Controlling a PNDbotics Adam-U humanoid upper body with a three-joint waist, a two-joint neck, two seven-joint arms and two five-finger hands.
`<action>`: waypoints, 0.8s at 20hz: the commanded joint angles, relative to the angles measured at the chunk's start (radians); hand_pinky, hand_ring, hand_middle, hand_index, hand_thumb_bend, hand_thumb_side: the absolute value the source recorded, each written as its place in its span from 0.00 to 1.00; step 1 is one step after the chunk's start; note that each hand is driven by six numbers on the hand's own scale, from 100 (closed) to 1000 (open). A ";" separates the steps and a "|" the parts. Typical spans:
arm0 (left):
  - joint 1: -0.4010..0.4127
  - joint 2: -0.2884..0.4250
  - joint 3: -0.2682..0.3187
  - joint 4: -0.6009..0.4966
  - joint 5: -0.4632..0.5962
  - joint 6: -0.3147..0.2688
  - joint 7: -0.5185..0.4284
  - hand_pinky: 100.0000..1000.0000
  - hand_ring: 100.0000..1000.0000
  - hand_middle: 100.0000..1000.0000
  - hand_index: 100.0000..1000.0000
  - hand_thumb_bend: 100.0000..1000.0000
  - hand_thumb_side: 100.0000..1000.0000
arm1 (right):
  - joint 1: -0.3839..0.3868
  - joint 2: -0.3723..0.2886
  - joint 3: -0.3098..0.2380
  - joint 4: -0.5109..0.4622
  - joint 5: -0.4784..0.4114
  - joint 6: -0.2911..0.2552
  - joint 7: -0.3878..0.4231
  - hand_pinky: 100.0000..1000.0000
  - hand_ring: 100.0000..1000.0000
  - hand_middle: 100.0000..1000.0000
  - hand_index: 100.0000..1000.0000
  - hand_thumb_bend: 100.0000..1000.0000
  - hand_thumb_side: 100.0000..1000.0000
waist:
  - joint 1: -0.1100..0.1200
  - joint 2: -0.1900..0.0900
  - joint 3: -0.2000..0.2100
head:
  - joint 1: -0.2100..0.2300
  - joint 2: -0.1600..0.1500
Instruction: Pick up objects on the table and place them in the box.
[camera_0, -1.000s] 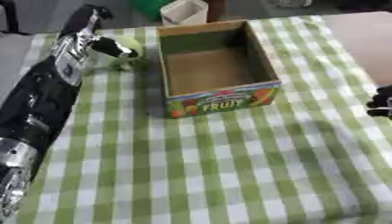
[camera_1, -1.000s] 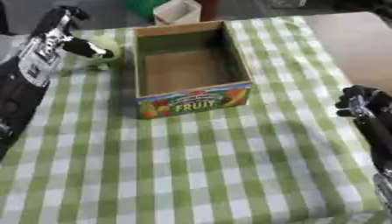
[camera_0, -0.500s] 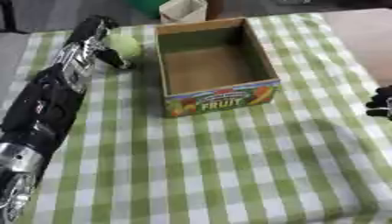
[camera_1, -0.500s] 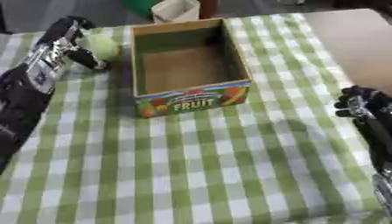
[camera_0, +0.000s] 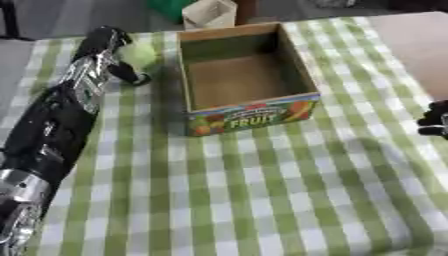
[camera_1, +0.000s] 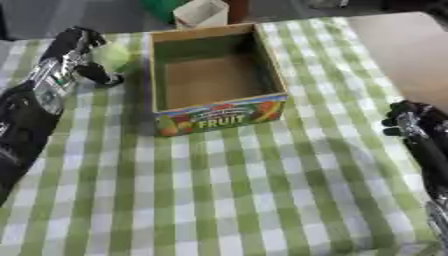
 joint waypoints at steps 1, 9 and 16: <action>-0.011 0.009 0.001 -0.001 -0.013 0.008 -0.019 0.42 0.40 0.42 0.52 0.53 0.00 | -0.010 -0.014 -0.006 -0.010 -0.003 -0.002 0.001 0.57 0.58 0.51 0.63 0.00 0.53 | -0.003 -0.015 -0.002 | 0.003 -0.010; -0.013 0.019 0.011 -0.055 0.032 0.025 0.050 0.32 0.23 0.21 0.32 0.33 0.00 | -0.007 -0.014 -0.008 -0.009 -0.003 -0.002 0.001 0.57 0.58 0.51 0.63 0.00 0.52 | -0.007 -0.024 -0.001 | -0.001 -0.007; -0.032 0.030 -0.028 -0.190 0.100 -0.021 0.043 0.31 0.23 0.21 0.31 0.30 0.00 | -0.002 -0.014 -0.008 -0.007 -0.003 -0.003 0.002 0.57 0.58 0.52 0.63 0.00 0.52 | -0.008 -0.035 0.004 | -0.004 -0.005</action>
